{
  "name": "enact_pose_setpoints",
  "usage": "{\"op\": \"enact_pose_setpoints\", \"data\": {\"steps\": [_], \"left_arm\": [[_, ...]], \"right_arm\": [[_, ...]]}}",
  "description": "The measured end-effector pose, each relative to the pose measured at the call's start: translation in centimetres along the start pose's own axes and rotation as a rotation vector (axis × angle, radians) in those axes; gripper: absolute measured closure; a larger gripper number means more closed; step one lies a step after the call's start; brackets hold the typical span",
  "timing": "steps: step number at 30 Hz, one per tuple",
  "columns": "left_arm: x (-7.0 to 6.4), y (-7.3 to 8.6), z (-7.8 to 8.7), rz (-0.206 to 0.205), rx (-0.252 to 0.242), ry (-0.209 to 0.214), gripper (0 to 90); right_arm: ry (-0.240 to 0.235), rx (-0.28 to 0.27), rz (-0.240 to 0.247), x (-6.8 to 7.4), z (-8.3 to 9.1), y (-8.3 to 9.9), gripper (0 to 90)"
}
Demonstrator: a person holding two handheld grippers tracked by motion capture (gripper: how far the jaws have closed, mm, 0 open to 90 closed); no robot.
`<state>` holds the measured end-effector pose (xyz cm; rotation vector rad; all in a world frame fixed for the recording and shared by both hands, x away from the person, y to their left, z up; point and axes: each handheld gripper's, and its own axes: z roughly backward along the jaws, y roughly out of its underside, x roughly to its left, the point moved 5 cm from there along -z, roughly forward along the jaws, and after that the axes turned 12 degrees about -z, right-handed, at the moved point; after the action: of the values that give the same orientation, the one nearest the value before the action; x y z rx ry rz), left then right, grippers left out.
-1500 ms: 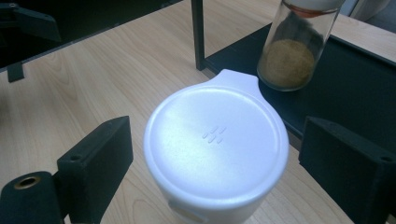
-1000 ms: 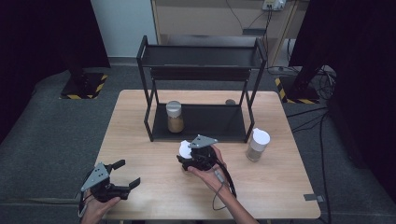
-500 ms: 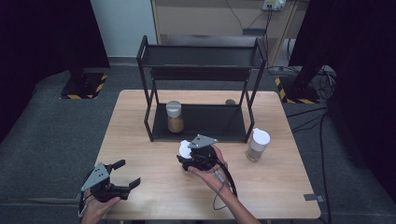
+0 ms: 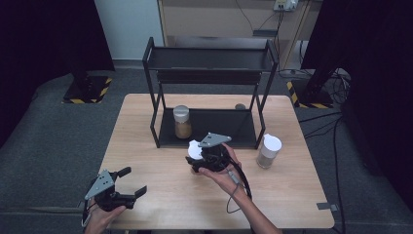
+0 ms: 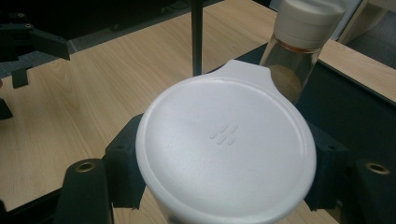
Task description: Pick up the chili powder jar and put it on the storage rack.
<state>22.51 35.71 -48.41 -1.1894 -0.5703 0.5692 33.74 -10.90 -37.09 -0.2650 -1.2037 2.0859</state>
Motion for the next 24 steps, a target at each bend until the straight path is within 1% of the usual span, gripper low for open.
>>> {"op": "enact_pose_setpoints", "data": {"steps": [5,10,16,24], "left_arm": [[0.0,0.0,0.0,0.0,0.001,0.001,2.4],[0.0,0.0,0.0,-0.001,0.002,0.002,2.3],[0.0,0.0,-0.1,-0.003,0.005,0.004,2.4],[0.0,-0.1,-0.1,-0.005,0.007,0.007,2.3]], "right_arm": [[-0.002,0.007,0.017,-0.2,0.1,-0.8,31.1],[-0.001,0.009,0.019,-0.6,-0.1,-1.7,31.1],[0.006,0.006,-0.004,-1.4,-0.4,-2.7,31.1],[0.028,-0.014,-0.016,-2.6,-0.6,-4.0,31.1]]}}
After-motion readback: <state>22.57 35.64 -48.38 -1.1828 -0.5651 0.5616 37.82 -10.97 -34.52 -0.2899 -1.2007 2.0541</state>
